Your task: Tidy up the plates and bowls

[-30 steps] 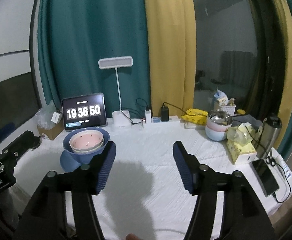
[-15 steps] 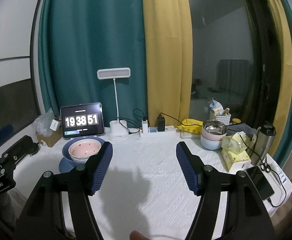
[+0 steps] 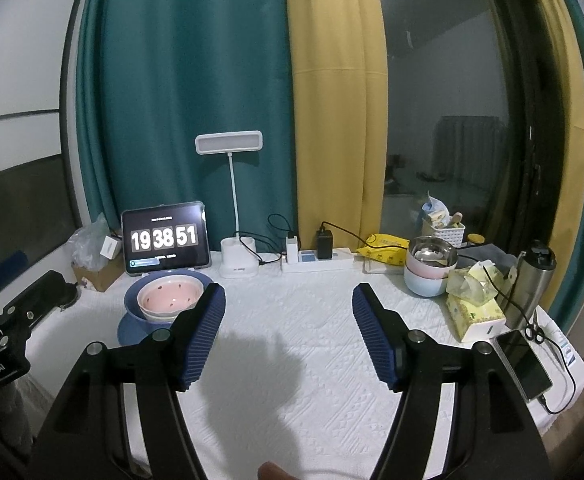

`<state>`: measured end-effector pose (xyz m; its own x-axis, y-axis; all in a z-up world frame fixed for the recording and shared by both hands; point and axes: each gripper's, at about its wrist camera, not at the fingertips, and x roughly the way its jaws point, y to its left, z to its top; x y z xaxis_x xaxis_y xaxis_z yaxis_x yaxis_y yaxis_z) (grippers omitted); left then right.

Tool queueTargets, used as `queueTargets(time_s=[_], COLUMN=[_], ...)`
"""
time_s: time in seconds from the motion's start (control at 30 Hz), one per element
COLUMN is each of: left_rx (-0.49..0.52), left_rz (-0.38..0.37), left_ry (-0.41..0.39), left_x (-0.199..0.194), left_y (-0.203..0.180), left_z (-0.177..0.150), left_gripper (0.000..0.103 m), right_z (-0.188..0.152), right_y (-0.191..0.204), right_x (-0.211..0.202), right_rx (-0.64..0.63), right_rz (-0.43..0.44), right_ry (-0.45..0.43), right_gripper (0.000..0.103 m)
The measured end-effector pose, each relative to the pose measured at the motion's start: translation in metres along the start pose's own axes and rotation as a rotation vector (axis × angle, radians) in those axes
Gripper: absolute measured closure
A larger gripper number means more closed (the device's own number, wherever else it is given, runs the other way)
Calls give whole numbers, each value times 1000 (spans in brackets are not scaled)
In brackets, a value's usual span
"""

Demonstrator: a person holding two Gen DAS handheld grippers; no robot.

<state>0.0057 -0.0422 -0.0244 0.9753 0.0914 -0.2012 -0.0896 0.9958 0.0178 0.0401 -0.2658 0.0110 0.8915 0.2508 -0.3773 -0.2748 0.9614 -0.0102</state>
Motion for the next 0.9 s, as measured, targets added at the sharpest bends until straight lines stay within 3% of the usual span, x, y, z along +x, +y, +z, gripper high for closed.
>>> queueTargets(time_s=[0.9], left_rx=[-3], left_rz=[4], left_ry=[6], left_x=[1], left_y=[1], left_z=[-4], left_gripper=[9], right_z=[0], right_y=[0], right_x=[1], right_rx=[0], right_rz=[-1], right_ry=[1], right_gripper=[34])
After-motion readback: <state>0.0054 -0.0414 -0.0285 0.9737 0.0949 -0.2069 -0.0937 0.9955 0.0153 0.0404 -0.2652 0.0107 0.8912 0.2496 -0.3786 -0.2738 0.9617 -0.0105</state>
